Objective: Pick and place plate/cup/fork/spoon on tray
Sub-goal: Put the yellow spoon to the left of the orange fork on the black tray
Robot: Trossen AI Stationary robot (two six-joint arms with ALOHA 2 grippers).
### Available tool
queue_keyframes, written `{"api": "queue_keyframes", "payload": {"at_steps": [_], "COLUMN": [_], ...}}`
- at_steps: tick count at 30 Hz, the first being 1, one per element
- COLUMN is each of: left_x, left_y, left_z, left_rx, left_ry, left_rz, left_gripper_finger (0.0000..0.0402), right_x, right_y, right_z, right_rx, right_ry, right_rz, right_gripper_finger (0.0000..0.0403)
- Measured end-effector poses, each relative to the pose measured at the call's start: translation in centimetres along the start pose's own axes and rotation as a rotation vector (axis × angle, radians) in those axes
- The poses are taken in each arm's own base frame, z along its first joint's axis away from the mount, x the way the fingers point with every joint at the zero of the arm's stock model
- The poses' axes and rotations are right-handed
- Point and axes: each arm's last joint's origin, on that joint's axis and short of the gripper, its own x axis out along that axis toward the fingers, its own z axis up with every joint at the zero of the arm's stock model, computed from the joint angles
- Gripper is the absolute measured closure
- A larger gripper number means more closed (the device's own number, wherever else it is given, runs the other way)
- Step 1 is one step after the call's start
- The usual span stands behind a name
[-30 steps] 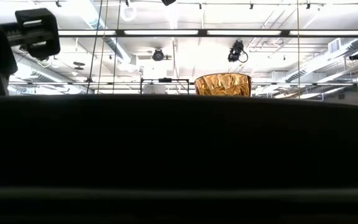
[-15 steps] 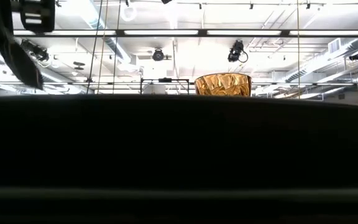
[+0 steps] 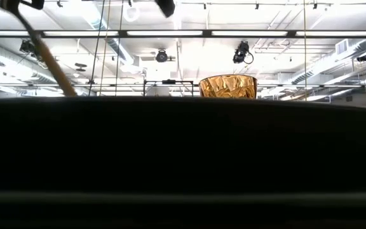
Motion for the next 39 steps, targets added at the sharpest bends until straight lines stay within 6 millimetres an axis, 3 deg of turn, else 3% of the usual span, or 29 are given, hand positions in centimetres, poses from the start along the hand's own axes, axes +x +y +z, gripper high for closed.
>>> {"api": "queue_keyframes", "payload": {"at_steps": [8,15,17,27,31,39], "left_x": [-1.8,-1.9,-1.9,-0.1,0.6,0.8], "left_y": [0.5,-0.4,-0.5,-0.1,1.0,2.8], "left_z": [0.8,0.3,0.0,-1.4,-2.0,-2.8], "left_rx": [-0.075,-0.291,-0.382,-0.947,-1.201,-1.364], "left_ry": [-0.087,0.012,0.064,0.283,0.317,0.328], "left_rz": [-0.046,-0.358,-0.376,-0.192,-0.064,0.106], "left_gripper_finger": [0.0391,0.0391,0.0391,0.0391,0.0391,0.0391], "right_x": [2.7,4.1,4.2,4.6,4.4,4.4], "right_y": [-0.1,-0.9,-1.2,-2.3,-2.4,-2.8], "right_z": [-1.3,-2.0,-1.8,-2.0,-2.0,-2.2], "right_rx": [-0.045,-0.031,-0.026,-0.030,-0.115,-0.219], "right_ry": [-0.050,-0.035,-0.038,0.010,0.033,0.060], "right_rz": [0.020,0.007,0.005,0.023,0.015,-0.032], "right_gripper_finger": [0.0318,0.0279,0.0277,0.0278,0.0279,0.0279]}}
